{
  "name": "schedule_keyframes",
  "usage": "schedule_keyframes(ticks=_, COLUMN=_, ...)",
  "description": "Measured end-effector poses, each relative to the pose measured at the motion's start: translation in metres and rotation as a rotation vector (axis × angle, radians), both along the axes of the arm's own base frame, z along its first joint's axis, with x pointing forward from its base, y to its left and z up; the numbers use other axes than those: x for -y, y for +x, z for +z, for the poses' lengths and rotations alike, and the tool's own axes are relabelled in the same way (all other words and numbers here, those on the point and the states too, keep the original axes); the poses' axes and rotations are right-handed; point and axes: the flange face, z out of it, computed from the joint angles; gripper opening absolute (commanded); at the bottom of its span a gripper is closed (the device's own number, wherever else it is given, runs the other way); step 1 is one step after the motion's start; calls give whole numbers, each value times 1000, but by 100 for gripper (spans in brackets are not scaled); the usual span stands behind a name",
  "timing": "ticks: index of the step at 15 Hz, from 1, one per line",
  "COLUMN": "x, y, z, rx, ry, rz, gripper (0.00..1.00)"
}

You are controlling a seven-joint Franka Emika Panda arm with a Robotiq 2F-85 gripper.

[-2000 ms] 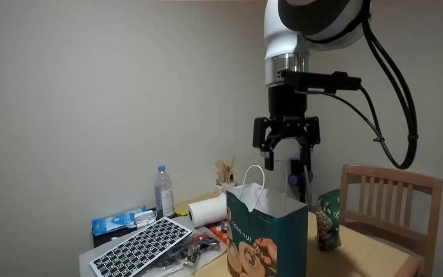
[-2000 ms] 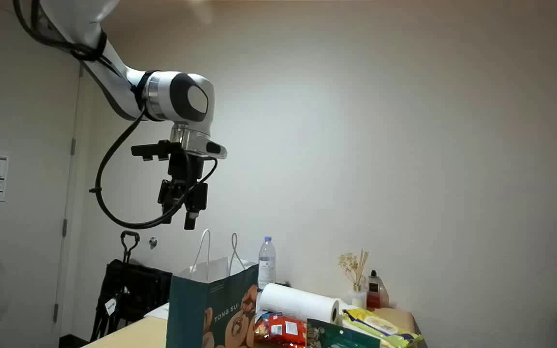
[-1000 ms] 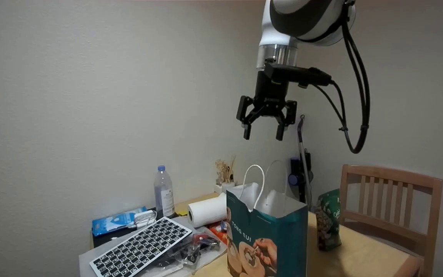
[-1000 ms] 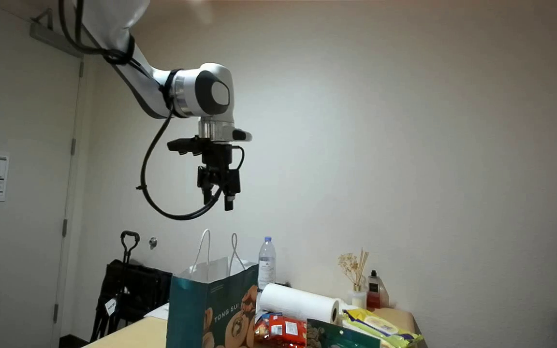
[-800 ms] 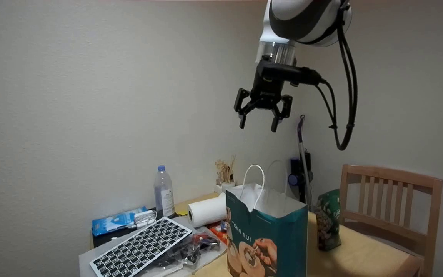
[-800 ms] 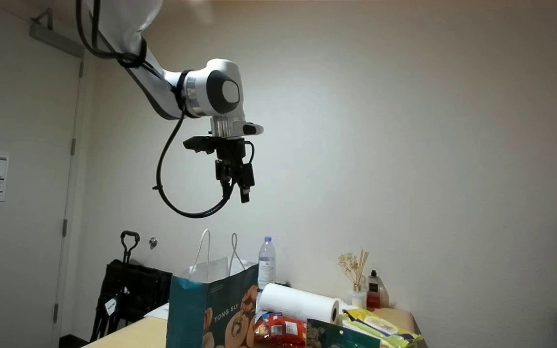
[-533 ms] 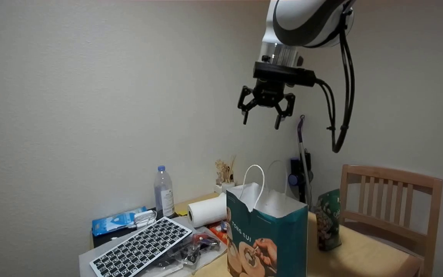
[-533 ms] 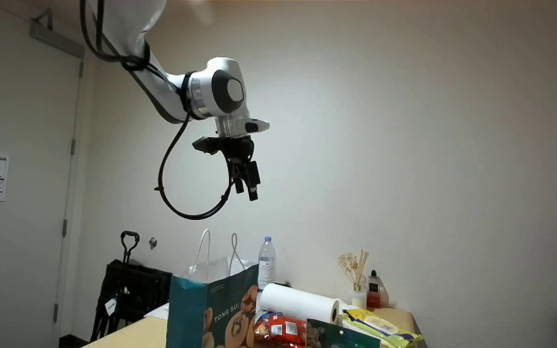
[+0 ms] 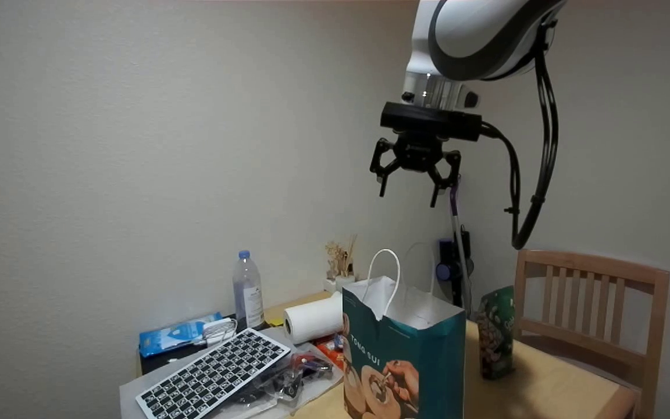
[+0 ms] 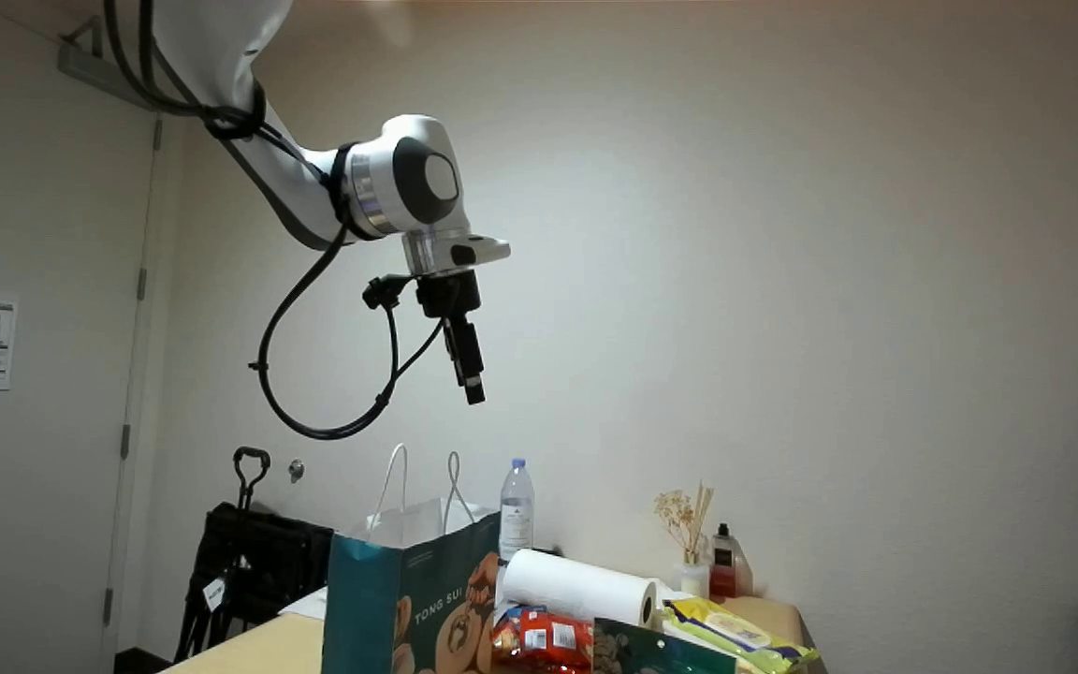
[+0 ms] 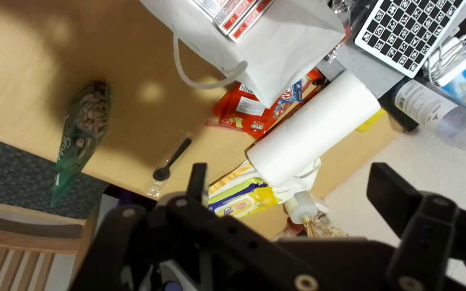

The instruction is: Put the green packet in the bag

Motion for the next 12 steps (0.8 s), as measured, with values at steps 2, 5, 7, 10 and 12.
schedule_keyframes(ticks=2, x=0, y=0, z=0, rx=0, ry=0, rz=0, gripper=100)
schedule_keyframes(ticks=5, x=10, y=1, z=0, rx=0, ry=11, rz=-37, gripper=100)
schedule_keyframes(ticks=7, x=34, y=0, z=-4, rx=-3, ry=31, rz=-120, gripper=100)
schedule_keyframes(ticks=10, x=81, y=-9, z=-15, rx=-18, ry=65, rz=-275, gripper=100)
schedule_keyframes(ticks=12, x=109, y=-21, z=-28, rx=-37, ry=87, rz=-377, gripper=100)
